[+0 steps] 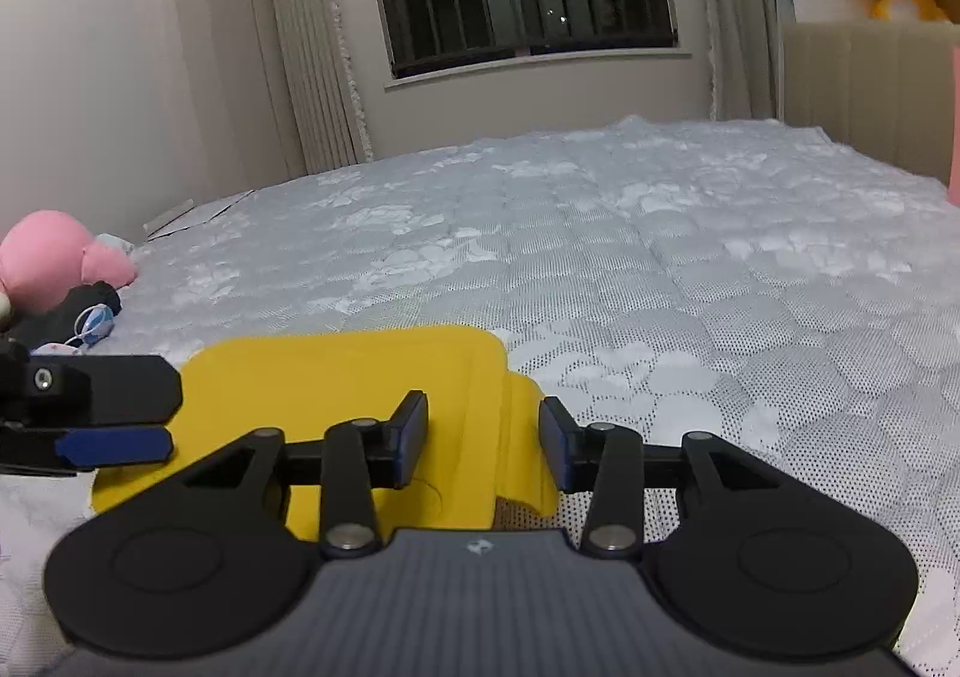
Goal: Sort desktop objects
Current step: 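Press the yellow lid down onto the box rim with both grippers, then open both grippers and withdraw them from the lidded box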
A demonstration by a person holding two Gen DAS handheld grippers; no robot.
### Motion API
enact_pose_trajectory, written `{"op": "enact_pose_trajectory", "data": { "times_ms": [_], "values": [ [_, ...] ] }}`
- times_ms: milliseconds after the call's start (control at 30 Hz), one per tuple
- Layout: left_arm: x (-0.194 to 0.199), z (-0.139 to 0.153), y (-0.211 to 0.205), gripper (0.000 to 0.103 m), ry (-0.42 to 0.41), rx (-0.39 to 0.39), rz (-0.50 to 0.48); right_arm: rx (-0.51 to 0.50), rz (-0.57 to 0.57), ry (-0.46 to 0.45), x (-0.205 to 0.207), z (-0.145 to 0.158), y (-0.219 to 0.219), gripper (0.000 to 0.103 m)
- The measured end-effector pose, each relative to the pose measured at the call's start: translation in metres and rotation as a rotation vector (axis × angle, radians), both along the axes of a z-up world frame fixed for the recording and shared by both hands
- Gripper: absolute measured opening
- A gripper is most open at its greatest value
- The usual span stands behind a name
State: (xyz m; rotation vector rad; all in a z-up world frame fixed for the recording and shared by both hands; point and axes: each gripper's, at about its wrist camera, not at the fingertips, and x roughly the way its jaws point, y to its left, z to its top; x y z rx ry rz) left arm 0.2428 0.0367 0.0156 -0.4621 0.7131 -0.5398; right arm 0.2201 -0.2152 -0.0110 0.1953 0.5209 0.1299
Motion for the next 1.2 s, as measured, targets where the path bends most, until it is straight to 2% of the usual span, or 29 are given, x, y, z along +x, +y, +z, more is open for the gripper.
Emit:
{"op": "enact_pose_trajectory", "data": {
  "times_ms": [133, 333, 500, 633, 767, 833, 867, 1033, 1200],
  "values": [
    [0.001, -0.001, 0.004, 0.097, 0.006, -0.017, 0.001, 0.003, -0.001, -0.012, 0.004, -0.003, 0.002, 0.045],
    [-0.005, 0.003, 0.003, 0.097, -0.005, -0.001, 0.016, -0.016, 0.003, -0.022, 0.007, -0.003, 0.003, 0.046],
    [-0.027, 0.009, 0.005, 0.097, -0.046, 0.066, 0.049, -0.022, 0.025, -0.022, -0.001, 0.003, 0.001, 0.045],
    [-0.059, 0.013, 0.008, 0.097, -0.079, 0.115, 0.091, -0.050, 0.024, -0.075, -0.020, 0.014, -0.005, 0.046],
    [-0.091, 0.021, 0.014, 0.097, -0.081, 0.167, 0.139, 0.022, 0.034, -0.082, -0.042, 0.023, -0.013, 0.052],
    [-0.104, 0.026, 0.019, 0.097, -0.077, 0.176, 0.169, 0.047, 0.038, -0.088, -0.057, 0.026, -0.015, 0.066],
    [-0.109, 0.028, 0.021, 0.097, -0.078, 0.188, 0.185, 0.050, 0.036, -0.099, -0.065, 0.026, -0.016, 0.070],
    [-0.127, 0.023, 0.015, 0.098, -0.070, 0.338, 0.256, 0.025, 0.021, -0.130, -0.100, 0.018, -0.015, 0.081],
    [-0.139, 0.003, 0.010, 0.098, -0.018, 0.336, 0.270, 0.047, 0.006, -0.107, -0.123, 0.003, -0.017, 0.091]
  ]
}}
